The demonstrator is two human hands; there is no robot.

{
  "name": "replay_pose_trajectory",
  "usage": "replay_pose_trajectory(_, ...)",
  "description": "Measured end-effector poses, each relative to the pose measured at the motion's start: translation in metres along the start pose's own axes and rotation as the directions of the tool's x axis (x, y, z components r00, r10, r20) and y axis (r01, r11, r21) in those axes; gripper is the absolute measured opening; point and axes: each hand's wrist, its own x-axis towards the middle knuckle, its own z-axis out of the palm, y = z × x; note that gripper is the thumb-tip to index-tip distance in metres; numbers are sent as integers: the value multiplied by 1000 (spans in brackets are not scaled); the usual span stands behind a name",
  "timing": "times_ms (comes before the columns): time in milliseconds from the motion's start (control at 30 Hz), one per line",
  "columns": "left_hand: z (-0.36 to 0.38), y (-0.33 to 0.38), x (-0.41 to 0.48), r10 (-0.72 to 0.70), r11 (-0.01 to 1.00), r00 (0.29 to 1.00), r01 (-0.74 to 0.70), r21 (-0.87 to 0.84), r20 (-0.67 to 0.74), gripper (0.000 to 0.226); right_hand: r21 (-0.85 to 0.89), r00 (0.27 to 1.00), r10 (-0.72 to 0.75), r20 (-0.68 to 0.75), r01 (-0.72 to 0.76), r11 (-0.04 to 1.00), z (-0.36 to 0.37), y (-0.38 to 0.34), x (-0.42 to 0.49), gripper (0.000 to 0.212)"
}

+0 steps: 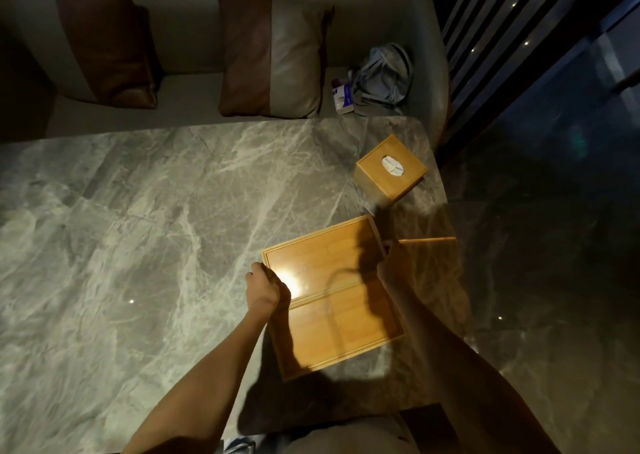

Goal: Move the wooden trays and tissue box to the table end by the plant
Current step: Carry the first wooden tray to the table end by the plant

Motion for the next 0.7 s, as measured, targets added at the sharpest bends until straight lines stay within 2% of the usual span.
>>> replay_pose_trajectory(100, -7, -5, 7, 68, 997, 998, -68, 20, -5, 28, 88, 999, 31, 8, -32, 996, -2, 0, 4, 35)
replay_pose_trajectory(400, -59, -36, 21, 64, 992, 994, -73, -100, -89, 27, 60, 999, -44, 6, 44, 997, 28, -53, -17, 29)
replay_pose_trajectory(533, -108, -82, 31, 14, 974, 991, -44, -224, -134, 33, 38, 994, -100, -31, 102, 994, 63, -104, -46, 37)
replay_pose_trajectory(700, -193, -165, 46, 4, 954, 985, -55, -295, -172, 50, 123, 978, -193, -72, 201, 972, 128, -189, -102, 22)
